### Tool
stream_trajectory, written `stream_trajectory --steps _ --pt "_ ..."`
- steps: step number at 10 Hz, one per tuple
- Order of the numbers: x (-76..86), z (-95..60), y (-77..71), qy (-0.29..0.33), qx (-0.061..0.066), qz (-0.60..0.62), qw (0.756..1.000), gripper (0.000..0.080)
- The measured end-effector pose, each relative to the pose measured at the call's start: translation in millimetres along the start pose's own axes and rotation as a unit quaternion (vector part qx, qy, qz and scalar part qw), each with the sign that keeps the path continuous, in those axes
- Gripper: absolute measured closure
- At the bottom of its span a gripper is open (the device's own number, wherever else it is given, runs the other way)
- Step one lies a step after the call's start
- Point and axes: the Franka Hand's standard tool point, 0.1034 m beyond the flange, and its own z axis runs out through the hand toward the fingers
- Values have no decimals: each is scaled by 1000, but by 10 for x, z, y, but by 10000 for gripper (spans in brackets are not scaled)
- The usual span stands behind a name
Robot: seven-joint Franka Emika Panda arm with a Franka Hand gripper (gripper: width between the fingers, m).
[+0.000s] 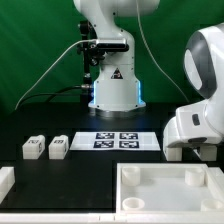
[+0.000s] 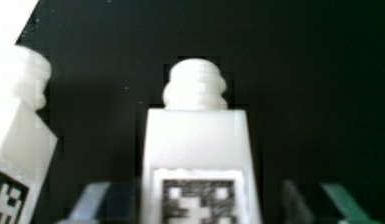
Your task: Assemble one leg
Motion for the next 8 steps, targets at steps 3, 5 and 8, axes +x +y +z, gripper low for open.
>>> stream_trajectory --steps 3,5,8 --pt "0 0 0 0 0 0 1000 512" --pt "0 0 0 0 0 0 1000 512" --pt "0 0 0 0 0 0 1000 512"
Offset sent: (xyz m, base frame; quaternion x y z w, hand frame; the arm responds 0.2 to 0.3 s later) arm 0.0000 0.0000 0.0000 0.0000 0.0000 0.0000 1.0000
